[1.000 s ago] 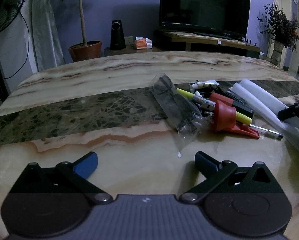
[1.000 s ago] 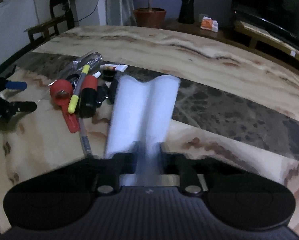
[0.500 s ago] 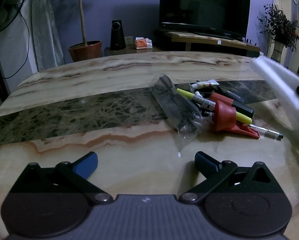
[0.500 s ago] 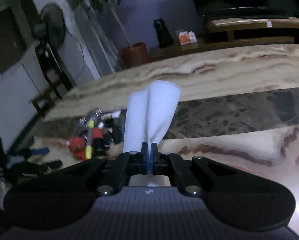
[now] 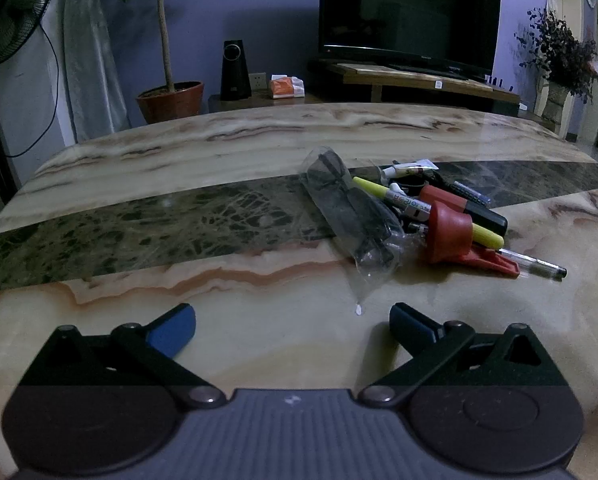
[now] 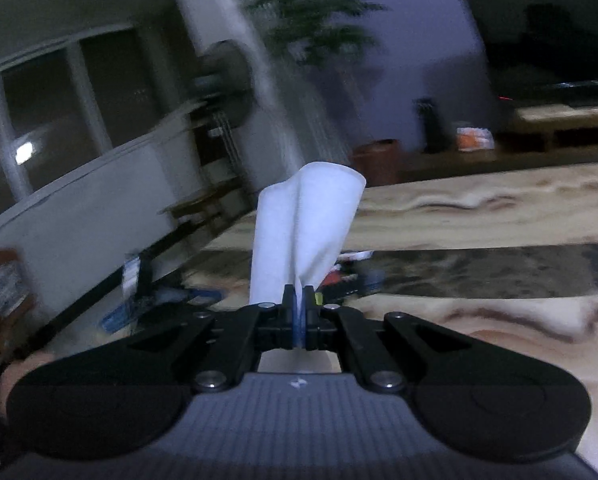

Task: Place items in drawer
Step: 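Carry the tissue with the right gripper down into the open drawer, then lower the tissue into the drawer and open the right gripper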

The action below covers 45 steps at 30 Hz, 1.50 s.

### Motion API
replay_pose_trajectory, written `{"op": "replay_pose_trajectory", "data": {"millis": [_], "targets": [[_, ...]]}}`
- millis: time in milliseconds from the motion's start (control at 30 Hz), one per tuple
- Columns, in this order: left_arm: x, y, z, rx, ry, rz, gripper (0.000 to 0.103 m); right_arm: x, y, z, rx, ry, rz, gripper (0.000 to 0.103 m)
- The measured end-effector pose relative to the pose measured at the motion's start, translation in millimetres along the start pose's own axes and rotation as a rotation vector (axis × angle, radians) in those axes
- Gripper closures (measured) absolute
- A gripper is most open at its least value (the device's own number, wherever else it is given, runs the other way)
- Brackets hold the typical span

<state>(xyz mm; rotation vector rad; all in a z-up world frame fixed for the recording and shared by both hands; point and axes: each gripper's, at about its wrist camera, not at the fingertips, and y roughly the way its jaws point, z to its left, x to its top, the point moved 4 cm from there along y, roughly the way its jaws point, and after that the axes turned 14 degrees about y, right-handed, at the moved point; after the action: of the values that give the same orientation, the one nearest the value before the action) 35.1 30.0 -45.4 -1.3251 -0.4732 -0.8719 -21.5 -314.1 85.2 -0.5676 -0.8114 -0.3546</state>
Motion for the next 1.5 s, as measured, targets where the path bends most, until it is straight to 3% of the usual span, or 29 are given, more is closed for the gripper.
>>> {"op": "replay_pose_trajectory", "data": {"millis": [200, 367, 533, 833, 1067, 1167, 1333, 1500], "targets": [[0.1, 0.3, 0.1, 0.000, 0.000, 0.000, 0.000, -55.5, -7.4, 57.4, 0.190, -0.209, 0.192, 0.100], [0.1, 0.4, 0.2, 0.000, 0.000, 0.000, 0.000, -122.8, 12.2, 90.9, 0.250, -0.336, 0.473, 0.100], [0.1, 0.4, 0.1, 0.000, 0.000, 0.000, 0.000, -164.4, 35.3, 94.8, 0.158, -0.477, 0.653, 0.100], [0.1, 0.5, 0.2, 0.000, 0.000, 0.000, 0.000, -189.9, 57.1, 77.7, -0.011, -0.658, 0.754, 0.100], [0.1, 0.6, 0.2, 0.000, 0.000, 0.000, 0.000, -240.4, 65.2, 45.8, -0.185, -0.875, 0.935, 0.100], [0.1, 0.6, 0.2, 0.000, 0.000, 0.000, 0.000, -254.3, 68.3, 35.1, -0.227, -0.941, 0.955, 0.100], [0.0, 0.6, 0.2, 0.000, 0.000, 0.000, 0.000, -254.1, 74.7, 20.1, -0.251, -0.915, 0.939, 0.100], [0.0, 0.5, 0.2, 0.000, 0.000, 0.000, 0.000, -270.6, 78.8, -1.4, -0.312, -1.022, 0.965, 0.100]]}}
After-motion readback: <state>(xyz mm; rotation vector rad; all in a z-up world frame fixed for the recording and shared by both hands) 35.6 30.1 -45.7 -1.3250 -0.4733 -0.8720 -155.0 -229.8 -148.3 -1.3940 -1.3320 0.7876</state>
